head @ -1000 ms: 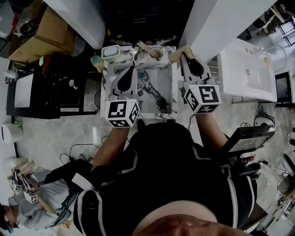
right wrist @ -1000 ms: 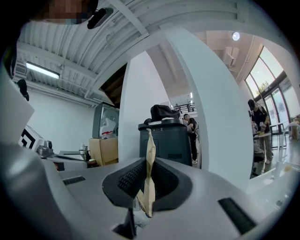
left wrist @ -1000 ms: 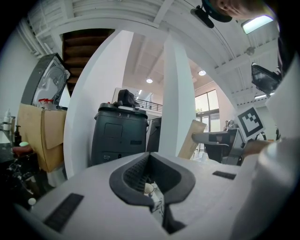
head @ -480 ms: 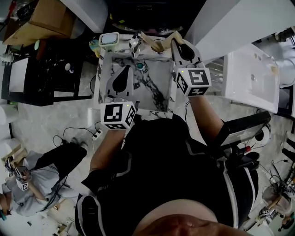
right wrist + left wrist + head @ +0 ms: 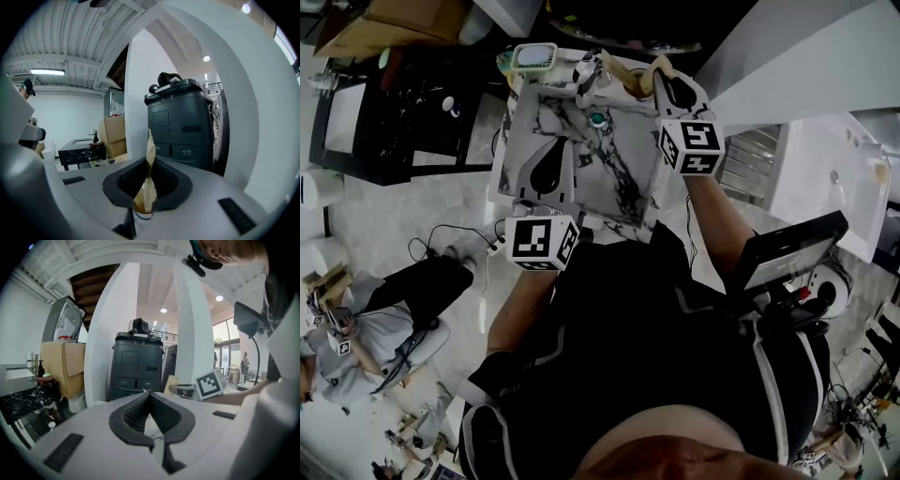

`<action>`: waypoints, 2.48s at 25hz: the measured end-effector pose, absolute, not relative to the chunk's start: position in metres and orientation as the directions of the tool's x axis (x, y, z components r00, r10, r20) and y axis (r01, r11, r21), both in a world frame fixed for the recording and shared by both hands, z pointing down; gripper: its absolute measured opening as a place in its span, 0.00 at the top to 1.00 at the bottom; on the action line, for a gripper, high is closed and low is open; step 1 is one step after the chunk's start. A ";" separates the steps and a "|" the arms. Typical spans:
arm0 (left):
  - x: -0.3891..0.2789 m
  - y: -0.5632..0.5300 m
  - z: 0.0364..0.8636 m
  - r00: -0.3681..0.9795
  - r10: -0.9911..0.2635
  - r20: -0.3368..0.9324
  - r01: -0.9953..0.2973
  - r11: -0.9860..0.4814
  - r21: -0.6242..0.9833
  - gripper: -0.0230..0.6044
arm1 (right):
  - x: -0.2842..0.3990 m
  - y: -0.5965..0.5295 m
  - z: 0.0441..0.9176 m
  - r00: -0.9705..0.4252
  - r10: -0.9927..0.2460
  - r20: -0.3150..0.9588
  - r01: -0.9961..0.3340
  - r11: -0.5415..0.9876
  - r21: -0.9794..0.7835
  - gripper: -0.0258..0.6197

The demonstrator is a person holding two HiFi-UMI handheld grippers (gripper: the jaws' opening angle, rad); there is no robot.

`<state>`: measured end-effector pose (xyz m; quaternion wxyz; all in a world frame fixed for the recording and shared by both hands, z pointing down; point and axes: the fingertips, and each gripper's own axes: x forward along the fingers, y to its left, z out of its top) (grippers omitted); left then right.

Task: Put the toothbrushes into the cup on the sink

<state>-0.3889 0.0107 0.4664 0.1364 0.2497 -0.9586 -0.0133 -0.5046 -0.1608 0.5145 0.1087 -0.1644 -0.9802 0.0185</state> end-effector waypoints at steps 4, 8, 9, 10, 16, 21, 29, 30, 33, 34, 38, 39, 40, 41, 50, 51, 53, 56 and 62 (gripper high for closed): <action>-0.387 0.013 0.476 -0.848 -0.456 0.268 -0.448 0.889 0.097 0.95 | -0.514 -0.163 0.542 -0.917 0.320 0.238 0.314 0.947 -0.064 0.89; -0.382 0.013 0.479 -0.854 -0.439 0.277 -0.430 0.898 0.098 0.95 | -0.517 -0.163 0.551 -0.913 0.327 0.244 0.324 0.945 -0.051 0.89; -0.382 0.012 0.479 -0.855 -0.438 0.277 -0.428 0.898 0.099 0.95 | -0.518 -0.162 0.553 -0.911 0.330 0.249 0.328 0.943 -0.049 0.89; -0.381 0.011 0.479 -0.856 -0.437 0.277 -0.427 0.899 0.099 0.95 | -0.518 -0.161 0.557 -0.907 0.333 0.257 0.332 0.942 -0.047 0.89; -0.375 0.008 0.479 -0.857 -0.436 0.274 -0.424 0.900 0.103 0.95 | -0.514 -0.156 0.576 -0.897 0.340 0.284 0.344 0.938 -0.035 0.89; -0.373 0.012 0.480 -0.861 -0.427 0.276 -0.415 0.904 0.106 0.95 | -0.516 -0.152 0.578 -0.896 0.341 0.285 0.353 0.936 -0.012 0.89; -0.373 0.022 0.473 -0.858 -0.441 0.264 -0.427 0.897 0.113 0.95 | -0.516 -0.149 0.570 -0.897 0.317 0.307 0.346 0.937 0.046 0.76; -0.374 0.022 0.472 -0.857 -0.445 0.261 -0.430 0.896 0.114 0.95 | -0.516 -0.149 0.568 -0.898 0.314 0.308 0.344 0.938 0.047 0.76; -0.372 0.025 0.467 -0.851 -0.463 0.250 -0.446 0.887 0.122 0.95 | -0.509 -0.149 0.557 -0.904 0.301 0.302 0.331 0.942 0.052 0.76; -0.370 0.025 0.463 -0.846 -0.474 0.244 -0.457 0.881 0.125 0.95 | -0.503 -0.149 0.551 -0.908 0.294 0.298 0.324 0.945 0.053 0.76; -0.368 0.022 0.449 -0.823 -0.528 0.210 -0.513 0.849 0.125 0.95 | -0.488 -0.154 0.526 -0.925 0.262 0.275 0.286 0.957 0.050 0.76; -0.369 0.022 0.446 -0.818 -0.538 0.204 -0.523 0.843 0.125 0.95 | -0.484 -0.154 0.521 -0.929 0.256 0.268 0.278 0.959 0.048 0.76; -0.368 0.022 0.444 -0.813 -0.547 0.200 -0.533 0.837 0.125 0.95 | -0.481 -0.154 0.516 -0.932 0.250 0.261 0.271 0.962 0.045 0.76; -0.368 0.022 0.442 -0.807 -0.557 0.196 -0.543 0.830 0.125 0.95 | -0.477 -0.154 0.511 -0.936 0.244 0.254 0.262 0.964 0.040 0.76; -0.366 0.020 0.419 -0.731 -0.667 0.145 -0.654 0.745 0.128 0.95 | -0.437 -0.156 0.464 -0.964 0.181 0.194 0.183 0.983 -0.006 0.76; -0.366 0.019 0.416 -0.724 -0.675 0.139 -0.663 0.738 0.126 0.95 | -0.434 -0.156 0.457 -0.967 0.175 0.187 0.177 0.984 -0.009 0.76; -0.369 0.019 0.410 -0.712 -0.690 0.130 -0.678 0.724 0.126 0.95 | -0.427 -0.154 0.446 -0.969 0.176 0.174 0.176 0.984 -0.016 0.76; -0.372 0.019 0.404 -0.696 -0.709 0.115 -0.697 0.705 0.129 0.95 | -0.414 -0.148 0.432 -0.971 0.182 0.153 0.181 0.983 -0.019 0.82; -0.374 0.020 0.383 -0.672 -0.737 0.065 -0.723 0.673 0.152 0.95 | -0.383 -0.149 0.407 -0.983 0.111 0.145 0.109 0.994 -0.021 0.88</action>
